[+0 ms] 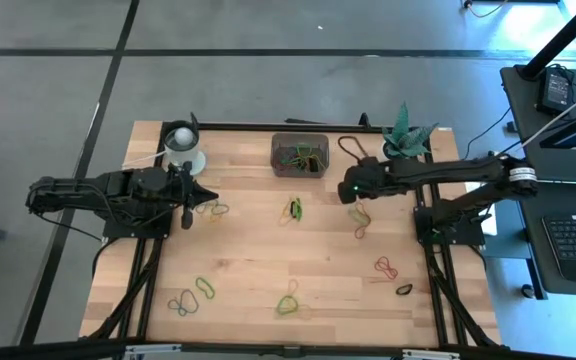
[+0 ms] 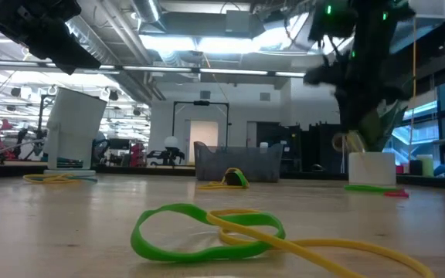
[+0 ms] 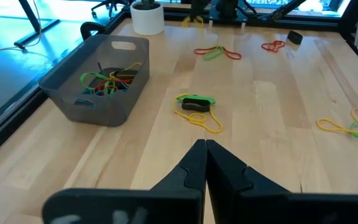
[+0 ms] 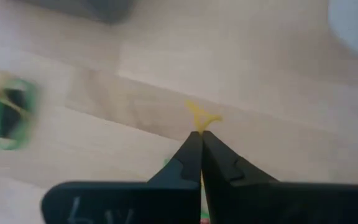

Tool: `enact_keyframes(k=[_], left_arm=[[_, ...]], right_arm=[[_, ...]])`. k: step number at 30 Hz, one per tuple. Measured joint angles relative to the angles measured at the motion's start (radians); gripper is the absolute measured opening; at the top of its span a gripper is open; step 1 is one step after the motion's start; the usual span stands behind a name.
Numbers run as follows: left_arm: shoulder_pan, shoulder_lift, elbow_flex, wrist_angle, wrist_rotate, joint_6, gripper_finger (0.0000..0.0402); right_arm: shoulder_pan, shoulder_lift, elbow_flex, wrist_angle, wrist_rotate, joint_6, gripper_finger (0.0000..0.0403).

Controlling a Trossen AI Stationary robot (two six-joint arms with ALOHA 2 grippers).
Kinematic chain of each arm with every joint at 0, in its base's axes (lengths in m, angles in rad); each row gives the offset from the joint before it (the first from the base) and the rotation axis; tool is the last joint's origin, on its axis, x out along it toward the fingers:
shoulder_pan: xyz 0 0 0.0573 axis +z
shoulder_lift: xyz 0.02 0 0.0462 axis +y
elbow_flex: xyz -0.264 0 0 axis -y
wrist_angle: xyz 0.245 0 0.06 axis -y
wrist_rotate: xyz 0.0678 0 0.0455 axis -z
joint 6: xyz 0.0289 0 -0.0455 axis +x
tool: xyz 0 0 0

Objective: Pick and place rubber bands into bin
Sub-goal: Put the yellow rubber band into the bin

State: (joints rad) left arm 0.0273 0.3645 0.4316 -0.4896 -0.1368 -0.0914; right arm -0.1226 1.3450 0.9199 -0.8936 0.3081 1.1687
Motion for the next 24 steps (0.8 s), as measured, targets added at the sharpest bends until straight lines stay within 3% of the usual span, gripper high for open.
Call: enact_keyframes(k=[9, 18, 24], left_arm=[[0.000, 0.000, 0.000, 0.000, 0.000, 0.000, 0.0004], [0.000, 0.000, 0.000, 0.000, 0.000, 0.000, 0.0004], [0.000, 0.000, 0.000, 0.001, 0.000, 0.000, 0.0003]], right_arm=[[0.025, -0.052, 0.227, -0.172, 0.043, -0.030, 0.0001], [-0.006, -0.040, 0.395, -0.034, 0.119, -0.246, 0.0001], [-0.069, 0.077, 0.493, 0.075, 0.108, -0.410, 0.0001]])
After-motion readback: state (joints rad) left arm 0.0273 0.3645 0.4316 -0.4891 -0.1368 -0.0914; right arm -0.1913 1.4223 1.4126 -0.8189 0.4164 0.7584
